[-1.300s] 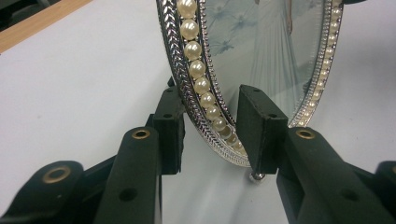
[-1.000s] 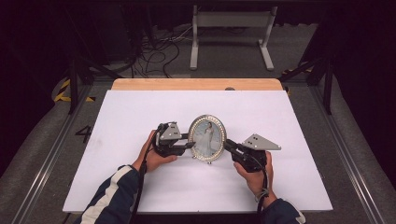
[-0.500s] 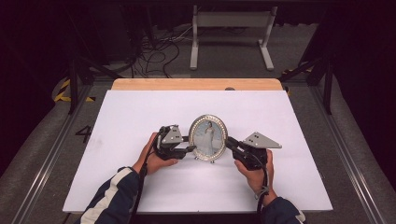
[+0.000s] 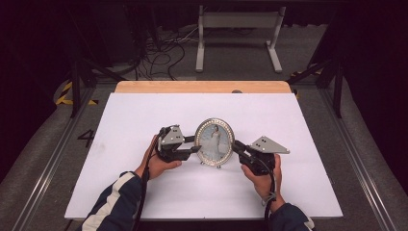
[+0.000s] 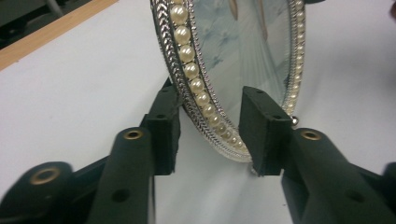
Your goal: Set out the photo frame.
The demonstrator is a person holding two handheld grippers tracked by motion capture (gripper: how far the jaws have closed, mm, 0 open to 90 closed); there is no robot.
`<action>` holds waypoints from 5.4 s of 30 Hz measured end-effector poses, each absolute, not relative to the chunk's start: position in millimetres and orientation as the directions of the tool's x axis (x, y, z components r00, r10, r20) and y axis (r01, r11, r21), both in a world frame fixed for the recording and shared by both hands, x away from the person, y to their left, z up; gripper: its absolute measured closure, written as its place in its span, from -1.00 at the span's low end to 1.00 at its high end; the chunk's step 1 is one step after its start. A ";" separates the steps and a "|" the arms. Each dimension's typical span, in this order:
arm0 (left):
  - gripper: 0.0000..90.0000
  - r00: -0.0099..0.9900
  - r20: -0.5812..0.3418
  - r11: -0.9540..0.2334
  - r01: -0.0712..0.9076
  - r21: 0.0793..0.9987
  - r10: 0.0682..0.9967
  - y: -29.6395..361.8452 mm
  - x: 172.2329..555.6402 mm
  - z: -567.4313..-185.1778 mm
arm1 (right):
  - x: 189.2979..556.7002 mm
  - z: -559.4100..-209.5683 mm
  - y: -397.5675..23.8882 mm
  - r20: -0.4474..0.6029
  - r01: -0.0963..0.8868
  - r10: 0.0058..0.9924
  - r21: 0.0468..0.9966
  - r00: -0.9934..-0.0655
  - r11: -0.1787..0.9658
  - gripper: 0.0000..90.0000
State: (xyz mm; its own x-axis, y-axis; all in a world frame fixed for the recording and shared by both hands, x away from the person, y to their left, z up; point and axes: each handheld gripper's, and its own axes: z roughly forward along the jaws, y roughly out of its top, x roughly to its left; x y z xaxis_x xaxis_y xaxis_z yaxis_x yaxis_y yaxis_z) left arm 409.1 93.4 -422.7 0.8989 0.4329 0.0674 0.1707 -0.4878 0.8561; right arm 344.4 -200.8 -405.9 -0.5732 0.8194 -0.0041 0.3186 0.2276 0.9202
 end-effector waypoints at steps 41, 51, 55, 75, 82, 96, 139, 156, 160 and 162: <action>0.50 0.884 0.102 -0.527 0.177 0.831 0.457 94.2 394.9 -426.7 | 357.5 -404.6 -197.8 -0.033 0.310 0.800 0.912 -0.599 0.269 0.75; 0.47 0.881 0.108 -0.511 0.164 0.844 0.461 100.6 393.0 -421.8 | 355.0 -400.1 -195.4 -0.111 0.281 0.784 0.895 -0.611 0.346 0.74; 0.45 0.878 0.112 -0.509 0.161 0.846 0.465 102.1 390.9 -419.8 | 354.1 -400.1 -195.8 -0.137 0.273 0.777 0.887 -0.614 0.372 0.74; 0.11 0.860 0.149 -0.526 0.154 0.837 0.488 104.6 385.8 -418.3 | 340.8 -400.7 -221.3 -0.170 0.254 0.761 0.879 -0.626 0.404 0.33; -0.13 0.857 0.185 -0.559 0.136 0.818 0.480 109.4 377.5 -419.7 | 335.4 -405.5 -229.0 -0.180 0.264 0.753 0.864 -0.633 0.428 0.09; -0.60 0.833 0.226 -0.600 0.150 0.786 0.504 128.5 358.3 -429.0 | 329.6 -414.6 -238.8 -0.236 0.296 0.766 0.822 -0.598 0.485 -0.37; -0.79 0.758 0.153 -0.523 0.274 0.807 0.634 237.3 317.4 -454.8 | 287.7 -442.4 -297.1 -0.293 0.324 0.844 0.827 -0.450 0.459 -0.60; -0.79 0.663 0.067 -0.383 0.344 0.857 0.745 289.4 303.4 -458.5 | 279.3 -450.6 -317.8 -0.247 0.365 0.879 0.839 -0.407 0.404 -0.60; -0.79 0.665 0.074 -0.393 0.344 0.853 0.743 288.6 303.7 -458.7 | 279.0 -450.3 -314.8 -0.253 0.353 0.872 0.840 -0.418 0.413 -0.60; -0.79 0.667 0.073 -0.392 0.342 0.854 0.741 288.7 303.3 -458.6 | 279.0 -450.2 -314.9 -0.255 0.352 0.872 0.839 -0.419 0.414 -0.60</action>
